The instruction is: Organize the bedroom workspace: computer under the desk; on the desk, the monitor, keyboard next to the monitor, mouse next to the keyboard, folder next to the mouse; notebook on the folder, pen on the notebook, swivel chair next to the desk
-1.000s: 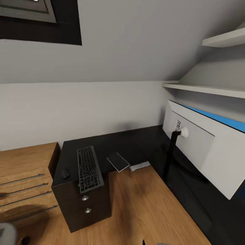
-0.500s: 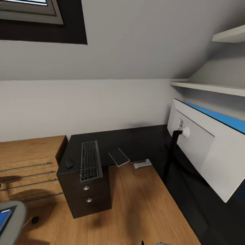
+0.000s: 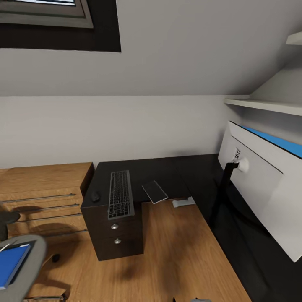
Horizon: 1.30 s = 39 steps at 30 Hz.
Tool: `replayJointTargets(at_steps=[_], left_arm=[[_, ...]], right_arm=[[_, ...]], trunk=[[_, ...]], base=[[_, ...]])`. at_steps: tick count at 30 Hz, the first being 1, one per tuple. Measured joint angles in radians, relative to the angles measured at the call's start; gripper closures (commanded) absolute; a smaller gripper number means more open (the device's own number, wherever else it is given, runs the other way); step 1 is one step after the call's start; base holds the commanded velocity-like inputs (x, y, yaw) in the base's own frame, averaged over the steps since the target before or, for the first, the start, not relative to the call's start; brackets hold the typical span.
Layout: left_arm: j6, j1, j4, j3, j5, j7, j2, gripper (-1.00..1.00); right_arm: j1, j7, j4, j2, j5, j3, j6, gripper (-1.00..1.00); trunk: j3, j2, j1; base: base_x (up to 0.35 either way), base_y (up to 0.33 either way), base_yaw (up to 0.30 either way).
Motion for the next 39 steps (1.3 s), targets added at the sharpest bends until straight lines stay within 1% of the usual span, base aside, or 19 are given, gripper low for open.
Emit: replayJointTargets(at_steps=[11,18,31,35,37,39], left_arm=[[-0.006,0.0,-0.001,0.0,0.0,0.004,-0.001,-1.0],[-0.006,0.0,-0.001,0.0,0.002,0.005,0.0,-1.0],[-0.005,0.0,-0.009,0.0,0.004,0.006,0.0,-1.0],[0.002,0.0,-0.011,0.0,0.004,0.003,-0.002,-1.0],[0.002,0.0,-0.011,0.0,0.004,0.003,-0.002,-1.0],[0.002,0.0,-0.011,0.0,0.004,0.002,-0.004,-1.0]], right_arm=[[0.001,-0.001,0.0,0.001,0.003,0.0,-0.003,-1.0],[0.001,-0.001,0.0,0.001,0.004,0.0,-0.004,-1.0],[0.002,-0.001,-0.001,0.001,0.005,0.0,-0.005,-1.0],[0.007,0.001,-0.002,0.0,0.028,0.001,-0.009,-1.0],[0.007,0.0,-0.003,0.001,0.046,0.002,-0.009,-1.0],[0.007,-0.001,-0.018,0.003,0.072,0.003,-0.01,-1.0]], trunk=[[0.02,0.077,-0.042],[0.037,0.126,-0.069],[0.077,0.217,-0.119],[0.089,0.245,-0.134],[0.095,0.259,-0.142],[0.102,0.273,-0.15]], base=[[0.0,-0.001,0.145],[0.0,0.0,0.029],[0.0,0.0,0.003],[0.0,0.0,0.0],[0.0,0.0,0.0],[0.0,0.0,0.0]])
